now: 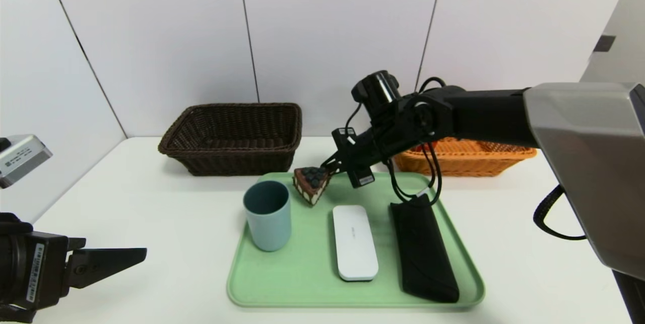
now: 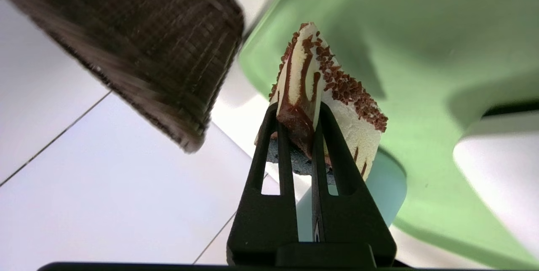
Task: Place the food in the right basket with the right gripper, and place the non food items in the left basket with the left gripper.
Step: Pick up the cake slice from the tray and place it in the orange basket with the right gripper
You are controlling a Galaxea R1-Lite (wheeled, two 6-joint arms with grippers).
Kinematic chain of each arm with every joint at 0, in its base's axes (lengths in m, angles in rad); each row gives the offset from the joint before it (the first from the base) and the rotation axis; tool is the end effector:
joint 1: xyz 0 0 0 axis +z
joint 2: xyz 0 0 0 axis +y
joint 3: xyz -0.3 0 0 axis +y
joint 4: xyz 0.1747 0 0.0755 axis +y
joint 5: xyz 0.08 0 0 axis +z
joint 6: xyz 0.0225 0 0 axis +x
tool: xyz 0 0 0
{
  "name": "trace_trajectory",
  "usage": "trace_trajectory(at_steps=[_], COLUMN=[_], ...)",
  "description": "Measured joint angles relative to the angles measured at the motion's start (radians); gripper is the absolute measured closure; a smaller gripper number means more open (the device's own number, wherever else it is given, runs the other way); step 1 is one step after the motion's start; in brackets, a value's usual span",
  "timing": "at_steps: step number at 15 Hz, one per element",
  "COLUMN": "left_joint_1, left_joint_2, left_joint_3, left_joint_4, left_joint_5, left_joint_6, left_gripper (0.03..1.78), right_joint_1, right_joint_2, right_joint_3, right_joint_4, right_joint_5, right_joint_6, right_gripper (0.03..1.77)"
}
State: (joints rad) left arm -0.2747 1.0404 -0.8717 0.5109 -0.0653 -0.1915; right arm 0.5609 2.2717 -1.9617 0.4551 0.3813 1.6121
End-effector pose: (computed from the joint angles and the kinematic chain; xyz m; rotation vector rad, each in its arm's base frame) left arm 0.1082 -0.0320 0.2395 -0.1110 0.7074 -0.2604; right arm 0.3814 0.2495 0.1780 1.3310 1.3029 0.0540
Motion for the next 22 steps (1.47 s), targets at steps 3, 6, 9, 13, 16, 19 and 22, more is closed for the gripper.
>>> trace_trajectory(at_steps=[3,6,9,13,16,19,22], left_joint_1=[0.0,0.0,0.0,0.0,0.0,0.0,0.0], left_joint_2=[0.0,0.0,0.0,0.003,0.005,0.005,0.005], left_joint_3=[0.0,0.0,0.001,-0.006,-0.009,-0.008,-0.008], left_joint_4=[0.0,0.0,0.0,-0.007,-0.008,-0.008,-0.009], left_joint_5=[0.0,0.0,0.0,-0.002,-0.002,-0.002,-0.002], left_joint_6=[0.001,0.001,0.0,0.004,0.006,0.005,0.004], left_gripper=[0.12,0.12,0.12,0.12,0.12,0.12,0.12], right_joint_1=[0.0,0.001,0.0,-0.025,-0.053,-0.114,-0.203], right_joint_2=[-0.06,-0.131,-0.217,-0.345,-0.399,-0.409,-0.397], right_joint_3=[0.0,0.001,0.001,0.001,0.003,0.012,0.014], right_joint_4=[0.004,0.002,0.006,0.017,0.07,0.11,0.118], right_joint_5=[0.016,0.057,0.102,0.091,-0.041,-0.302,-0.449], right_joint_6=[-0.009,-0.016,-0.08,-0.303,-0.556,-0.884,-1.101], right_gripper=[1.64,1.64,1.64,1.64,1.64,1.64,1.64])
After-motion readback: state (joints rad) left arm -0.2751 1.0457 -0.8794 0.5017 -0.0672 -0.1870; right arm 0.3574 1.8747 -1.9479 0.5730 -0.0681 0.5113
